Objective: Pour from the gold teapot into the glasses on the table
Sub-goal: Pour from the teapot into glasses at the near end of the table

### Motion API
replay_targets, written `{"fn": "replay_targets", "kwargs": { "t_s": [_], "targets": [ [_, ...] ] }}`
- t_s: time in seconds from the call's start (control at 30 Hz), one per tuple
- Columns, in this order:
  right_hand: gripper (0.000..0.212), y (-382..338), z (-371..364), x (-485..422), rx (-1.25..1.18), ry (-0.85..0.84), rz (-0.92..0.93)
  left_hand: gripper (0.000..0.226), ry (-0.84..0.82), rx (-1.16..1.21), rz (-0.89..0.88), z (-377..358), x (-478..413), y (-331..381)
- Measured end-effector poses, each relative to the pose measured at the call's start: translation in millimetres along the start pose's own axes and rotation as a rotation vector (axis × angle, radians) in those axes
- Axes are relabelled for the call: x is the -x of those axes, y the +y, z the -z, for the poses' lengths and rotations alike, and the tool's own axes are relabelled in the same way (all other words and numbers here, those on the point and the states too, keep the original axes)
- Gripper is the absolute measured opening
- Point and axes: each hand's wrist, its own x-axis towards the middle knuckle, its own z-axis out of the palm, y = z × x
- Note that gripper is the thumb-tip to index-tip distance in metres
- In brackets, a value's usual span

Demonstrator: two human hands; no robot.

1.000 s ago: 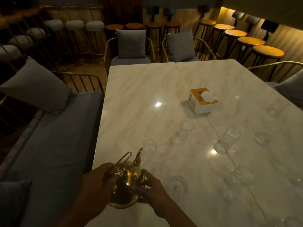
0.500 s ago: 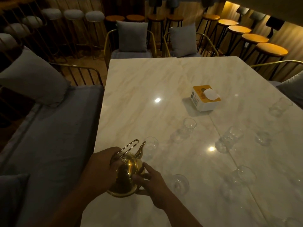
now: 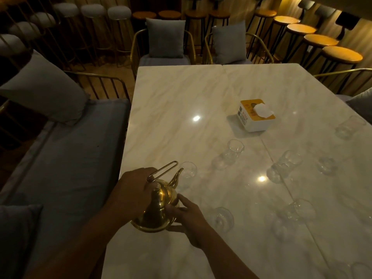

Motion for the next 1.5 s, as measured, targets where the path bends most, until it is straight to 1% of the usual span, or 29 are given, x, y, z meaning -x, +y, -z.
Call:
{"fn": "replay_targets", "kwargs": {
  "t_s": [0.13,0.23,0.33,0.4,0.5,0.6,0.67,0.73,0.87,0.93,1.13,1.33,1.5],
  "targets": [
    [0.038,4,4,-2,-0.015,0.003,-0.012,0.043,0.002,-0.028,-0.022,-1,-3,3],
    [0.046,7,6,-4,-0.015,-0.011,-0.007,0.044,-0.004,-0.032,-0.032,-1,-5,4],
    [0.035,8,7,-3,-0.017,-0.018,-0.014,0.044,-0.006,-0.041,-0.043,-2,-7,4],
    [0.034,9,7,-3,-0.021,-0.017,-0.017,0.043,-0.005,-0.05,-0.046,-2,-8,6],
    [0.047,9,8,-3,-0.023,-0.014,-0.021,0.042,-0.005,-0.045,-0.043,-2,-8,8],
    [0.068,10,8,-4,-0.024,-0.005,-0.029,0.042,-0.005,-0.047,-0.041,-1,-7,10],
    [0.072,10,8,-5,-0.024,0.002,-0.032,0.042,-0.008,-0.04,-0.036,0,-7,12],
    [0.071,10,8,-4,-0.029,0.0,-0.038,0.042,-0.014,-0.037,-0.027,0,-7,13],
    [0.051,8,7,-2,-0.038,-0.018,-0.04,0.042,-0.006,-0.042,-0.029,2,-6,17],
    [0.049,7,7,-1,-0.048,-0.018,-0.041,0.042,-0.007,-0.043,-0.029,2,-6,19],
    [0.067,9,6,-4,-0.048,-0.001,-0.043,0.042,-0.014,-0.028,-0.02,5,-5,21],
    [0.069,9,4,-4,-0.03,0.012,-0.058,0.042,-0.022,-0.023,-0.006,5,-4,21],
    [0.069,7,2,-3,-0.021,0.01,-0.067,0.042,0.003,-0.027,-0.008,6,-4,21]
  ]
}}
